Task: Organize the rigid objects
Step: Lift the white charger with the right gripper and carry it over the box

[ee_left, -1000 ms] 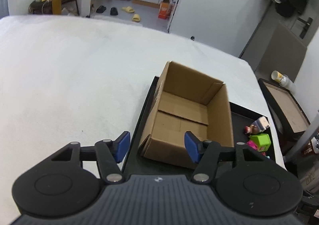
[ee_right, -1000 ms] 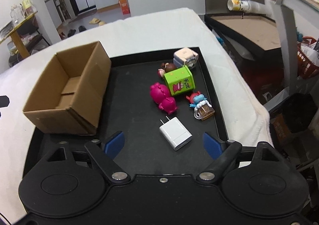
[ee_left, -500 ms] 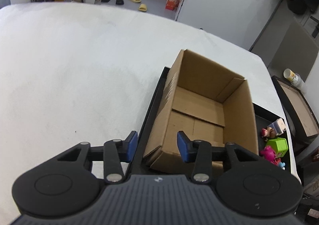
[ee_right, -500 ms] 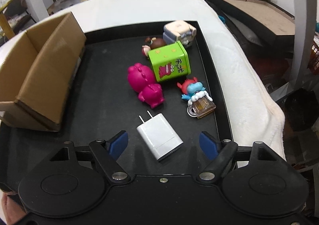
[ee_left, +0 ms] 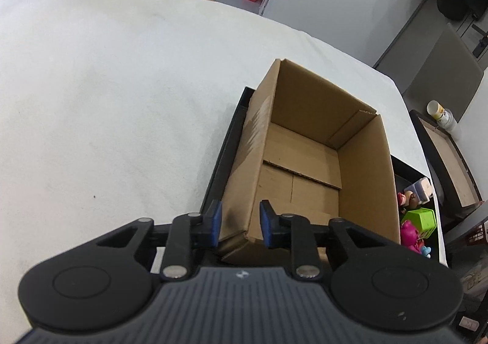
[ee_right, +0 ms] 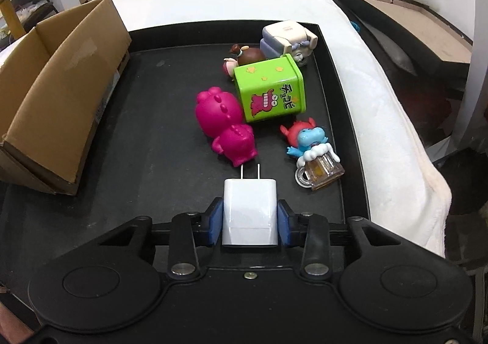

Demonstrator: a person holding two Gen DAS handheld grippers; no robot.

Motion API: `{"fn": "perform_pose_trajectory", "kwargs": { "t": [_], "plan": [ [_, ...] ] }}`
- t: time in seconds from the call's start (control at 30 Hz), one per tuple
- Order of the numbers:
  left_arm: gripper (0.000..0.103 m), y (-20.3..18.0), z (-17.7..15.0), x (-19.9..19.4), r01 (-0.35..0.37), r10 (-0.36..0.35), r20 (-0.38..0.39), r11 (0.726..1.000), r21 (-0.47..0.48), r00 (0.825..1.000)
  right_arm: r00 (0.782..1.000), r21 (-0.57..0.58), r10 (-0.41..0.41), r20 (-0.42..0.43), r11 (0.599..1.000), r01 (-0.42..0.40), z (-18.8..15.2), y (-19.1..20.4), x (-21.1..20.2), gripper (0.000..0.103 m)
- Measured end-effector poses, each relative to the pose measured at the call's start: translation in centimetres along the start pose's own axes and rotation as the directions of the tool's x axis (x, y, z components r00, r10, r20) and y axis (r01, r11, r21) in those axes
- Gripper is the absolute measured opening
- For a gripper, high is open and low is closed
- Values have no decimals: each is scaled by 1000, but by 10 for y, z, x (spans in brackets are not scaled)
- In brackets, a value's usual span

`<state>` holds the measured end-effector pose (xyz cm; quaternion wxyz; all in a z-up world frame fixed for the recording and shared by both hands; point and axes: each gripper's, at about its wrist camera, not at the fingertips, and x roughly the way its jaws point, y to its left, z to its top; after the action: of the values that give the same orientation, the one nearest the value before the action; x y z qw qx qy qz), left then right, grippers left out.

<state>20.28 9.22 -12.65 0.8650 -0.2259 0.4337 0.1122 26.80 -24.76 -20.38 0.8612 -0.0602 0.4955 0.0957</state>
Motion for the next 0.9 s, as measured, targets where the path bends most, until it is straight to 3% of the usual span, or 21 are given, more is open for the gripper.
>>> {"fn": "perform_pose_trajectory", "kwargs": {
  "t": [0.1,0.53,0.9],
  "plan": [
    [15,-1,2,-4,4,-4,5,1000,-8,1000,1000,8,12,1,1000,-12,-1,2,-4,36],
    [14,-2,-4,-5,19,-19,0,999,-41,1000,997,-29,49,65,998,-47,2,30,-49,36],
    [14,0,-12,-14,31,-31,15,999,29,999,990,-59,52,135,997,-44,17,60,-81,36]
  ]
}}
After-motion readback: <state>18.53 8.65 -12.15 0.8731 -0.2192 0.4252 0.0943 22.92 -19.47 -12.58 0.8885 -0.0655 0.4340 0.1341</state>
